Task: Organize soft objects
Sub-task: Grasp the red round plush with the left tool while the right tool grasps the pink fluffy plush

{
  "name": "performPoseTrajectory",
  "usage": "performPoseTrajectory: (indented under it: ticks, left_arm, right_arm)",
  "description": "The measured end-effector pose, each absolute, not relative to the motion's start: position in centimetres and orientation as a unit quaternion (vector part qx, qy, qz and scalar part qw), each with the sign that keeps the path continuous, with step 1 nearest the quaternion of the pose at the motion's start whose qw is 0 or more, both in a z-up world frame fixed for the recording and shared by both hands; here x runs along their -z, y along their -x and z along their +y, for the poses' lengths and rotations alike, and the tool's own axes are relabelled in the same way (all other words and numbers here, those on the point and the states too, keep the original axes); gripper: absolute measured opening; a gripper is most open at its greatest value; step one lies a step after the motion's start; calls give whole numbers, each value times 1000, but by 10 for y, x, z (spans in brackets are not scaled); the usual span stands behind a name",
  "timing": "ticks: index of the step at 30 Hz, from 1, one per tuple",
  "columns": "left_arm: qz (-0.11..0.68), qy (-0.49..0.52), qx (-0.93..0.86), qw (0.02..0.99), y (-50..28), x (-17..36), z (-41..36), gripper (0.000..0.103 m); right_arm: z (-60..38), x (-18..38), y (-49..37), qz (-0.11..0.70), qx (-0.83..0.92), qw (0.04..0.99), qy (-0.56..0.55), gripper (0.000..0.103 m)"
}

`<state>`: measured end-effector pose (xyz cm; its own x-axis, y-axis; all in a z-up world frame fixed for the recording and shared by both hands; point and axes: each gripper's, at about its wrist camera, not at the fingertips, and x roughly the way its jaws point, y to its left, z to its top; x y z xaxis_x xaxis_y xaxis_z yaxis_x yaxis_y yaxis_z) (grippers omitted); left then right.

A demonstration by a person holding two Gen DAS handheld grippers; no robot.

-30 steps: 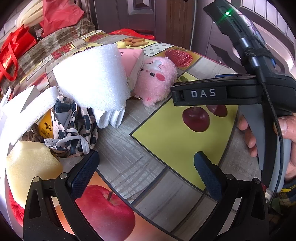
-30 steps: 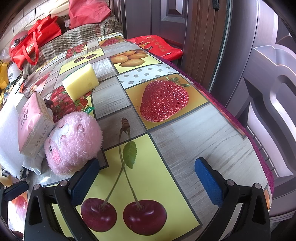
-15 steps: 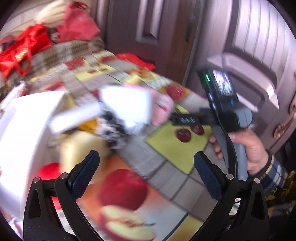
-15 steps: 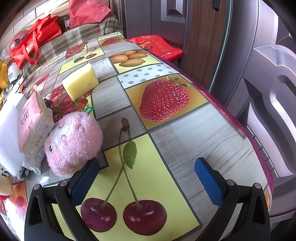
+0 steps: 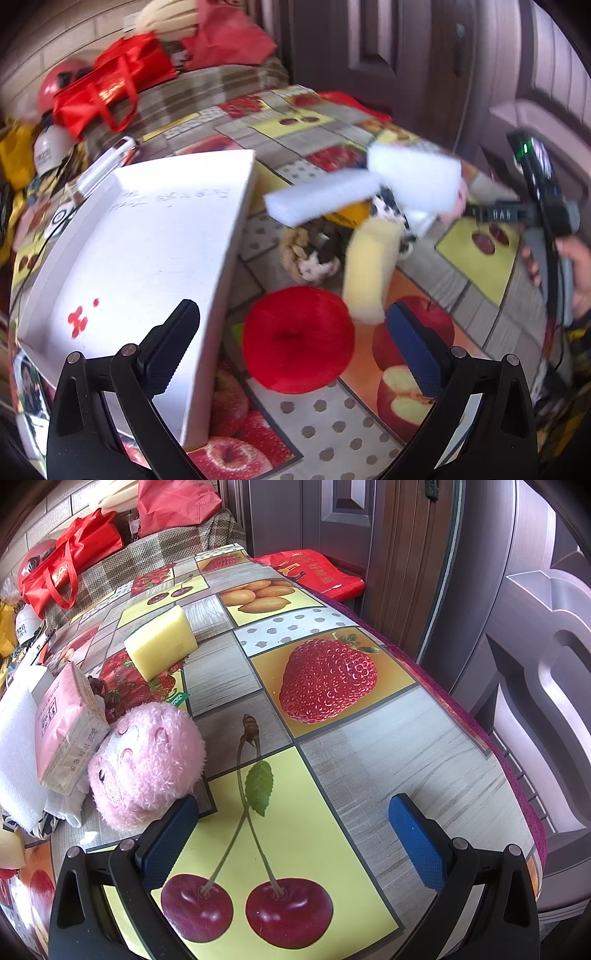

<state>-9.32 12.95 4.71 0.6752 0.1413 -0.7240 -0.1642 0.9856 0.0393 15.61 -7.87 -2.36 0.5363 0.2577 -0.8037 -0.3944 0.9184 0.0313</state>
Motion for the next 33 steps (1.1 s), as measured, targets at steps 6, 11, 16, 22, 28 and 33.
performPoseTrajectory:
  ticks: [6, 11, 16, 22, 28, 33]
  left_arm:
    - [429, -37, -72, 899, 77, -24, 110, 86]
    - [448, -22, -40, 893, 75, -9, 101, 58]
    - [446, -9, -27, 895, 75, -2, 91, 58]
    - [435, 5, -31, 900, 75, -3, 95, 58]
    - [428, 15, -28, 903, 76, -4, 99, 58]
    - [424, 23, -28, 905, 76, -5, 103, 58]
  right_arm:
    - [-78, 24, -156, 444, -187, 873, 77, 103]
    - [-80, 22, -157, 444, -186, 873, 77, 103]
    - [-87, 16, -155, 434, -214, 873, 54, 103]
    - [-90, -13, -130, 345, -330, 877, 53, 103]
    - [-46, -14, -118, 314, -367, 858, 175, 103]
    - [-15, 2, -130, 343, -366, 839, 213, 102]
